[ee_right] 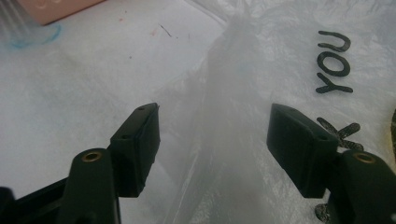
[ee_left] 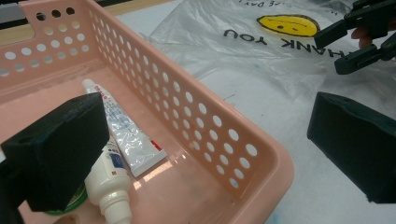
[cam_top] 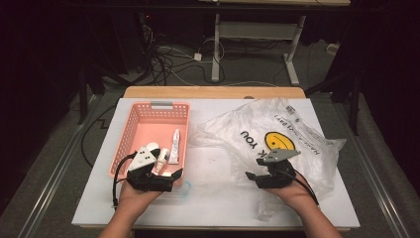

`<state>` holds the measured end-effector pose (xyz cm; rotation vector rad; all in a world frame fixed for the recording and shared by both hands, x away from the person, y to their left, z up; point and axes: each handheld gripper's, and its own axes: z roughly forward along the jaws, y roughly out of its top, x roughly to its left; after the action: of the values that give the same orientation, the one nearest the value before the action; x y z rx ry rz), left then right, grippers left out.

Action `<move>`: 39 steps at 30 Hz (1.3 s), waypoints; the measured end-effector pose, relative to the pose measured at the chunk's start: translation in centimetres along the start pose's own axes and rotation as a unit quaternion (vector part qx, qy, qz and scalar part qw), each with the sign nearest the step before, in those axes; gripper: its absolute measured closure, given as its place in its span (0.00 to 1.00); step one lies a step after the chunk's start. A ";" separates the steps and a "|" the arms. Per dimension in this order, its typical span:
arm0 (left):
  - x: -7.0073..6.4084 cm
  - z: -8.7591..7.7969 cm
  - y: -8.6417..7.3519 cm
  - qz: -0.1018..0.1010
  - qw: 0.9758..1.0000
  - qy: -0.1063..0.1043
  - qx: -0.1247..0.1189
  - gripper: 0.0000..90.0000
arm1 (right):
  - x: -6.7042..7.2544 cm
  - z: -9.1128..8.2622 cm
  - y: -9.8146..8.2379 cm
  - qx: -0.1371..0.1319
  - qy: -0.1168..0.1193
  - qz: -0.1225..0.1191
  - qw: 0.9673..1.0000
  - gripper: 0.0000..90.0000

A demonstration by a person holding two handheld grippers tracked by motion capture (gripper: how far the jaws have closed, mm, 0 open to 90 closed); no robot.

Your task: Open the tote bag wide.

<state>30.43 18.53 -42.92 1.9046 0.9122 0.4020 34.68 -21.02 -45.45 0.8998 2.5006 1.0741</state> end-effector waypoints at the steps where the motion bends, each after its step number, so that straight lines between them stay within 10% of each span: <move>1: 0.0 0.0 0.0 0.001 1.000 0.000 0.000 0.00 | 0.0 0.0 0.0 0.000 0.000 0.000 1.000 0.42; 10: -0.1 -0.1 0.0 0.001 1.000 -0.001 0.000 0.00 | 0.0 0.7 -0.4 0.024 -0.005 -0.004 1.000 0.67; 28: -0.2 0.0 0.0 0.001 1.000 -0.002 0.002 0.00 | -0.1 -0.2 0.0 -0.011 -0.004 0.004 1.000 0.70; 39: -0.2 0.0 0.0 -0.001 1.000 -0.004 0.000 0.00 | 0.1 1.2 -0.3 0.046 -0.027 -0.024 0.998 0.74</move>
<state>30.28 18.39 -42.85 1.9047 0.9092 0.3925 35.00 -20.41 -46.55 0.8773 2.5317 0.9148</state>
